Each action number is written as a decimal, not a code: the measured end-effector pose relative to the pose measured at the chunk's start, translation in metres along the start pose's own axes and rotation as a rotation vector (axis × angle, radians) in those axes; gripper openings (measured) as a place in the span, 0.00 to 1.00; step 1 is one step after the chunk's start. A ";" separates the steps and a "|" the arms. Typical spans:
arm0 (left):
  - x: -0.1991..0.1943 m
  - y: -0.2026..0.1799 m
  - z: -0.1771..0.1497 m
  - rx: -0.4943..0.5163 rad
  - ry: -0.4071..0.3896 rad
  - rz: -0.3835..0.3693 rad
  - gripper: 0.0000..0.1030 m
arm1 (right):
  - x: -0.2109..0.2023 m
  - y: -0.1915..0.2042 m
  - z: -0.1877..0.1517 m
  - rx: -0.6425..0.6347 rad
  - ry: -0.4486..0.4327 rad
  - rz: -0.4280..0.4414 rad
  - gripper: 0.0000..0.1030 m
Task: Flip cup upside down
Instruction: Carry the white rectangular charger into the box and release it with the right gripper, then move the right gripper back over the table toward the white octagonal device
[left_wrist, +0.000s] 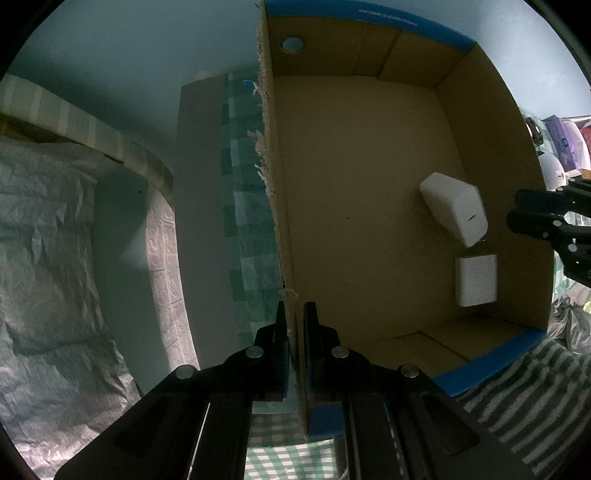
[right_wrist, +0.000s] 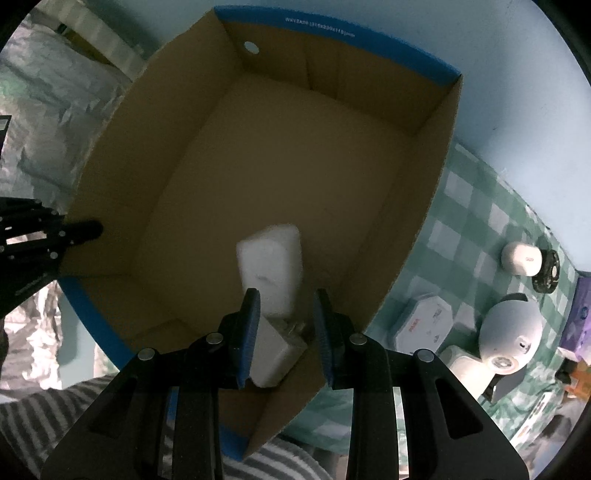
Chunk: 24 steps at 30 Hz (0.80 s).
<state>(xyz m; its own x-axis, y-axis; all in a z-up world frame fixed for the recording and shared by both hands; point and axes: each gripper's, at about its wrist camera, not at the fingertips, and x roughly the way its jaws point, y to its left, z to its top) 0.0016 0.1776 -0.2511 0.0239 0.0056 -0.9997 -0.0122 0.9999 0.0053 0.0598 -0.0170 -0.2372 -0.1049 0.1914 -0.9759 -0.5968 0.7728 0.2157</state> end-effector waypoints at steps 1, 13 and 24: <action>0.000 0.000 0.000 0.000 0.001 0.000 0.06 | -0.002 0.000 -0.001 0.002 -0.002 0.000 0.28; -0.001 0.001 -0.001 -0.003 -0.006 -0.001 0.06 | -0.031 -0.010 -0.012 0.014 -0.057 -0.007 0.45; -0.005 0.002 -0.002 -0.015 -0.022 -0.004 0.06 | -0.059 -0.018 -0.016 0.067 -0.121 -0.022 0.53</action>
<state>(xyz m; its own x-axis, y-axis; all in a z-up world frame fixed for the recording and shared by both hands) -0.0007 0.1795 -0.2465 0.0456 0.0021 -0.9990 -0.0271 0.9996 0.0008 0.0646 -0.0520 -0.1839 0.0068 0.2429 -0.9700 -0.5432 0.8154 0.2004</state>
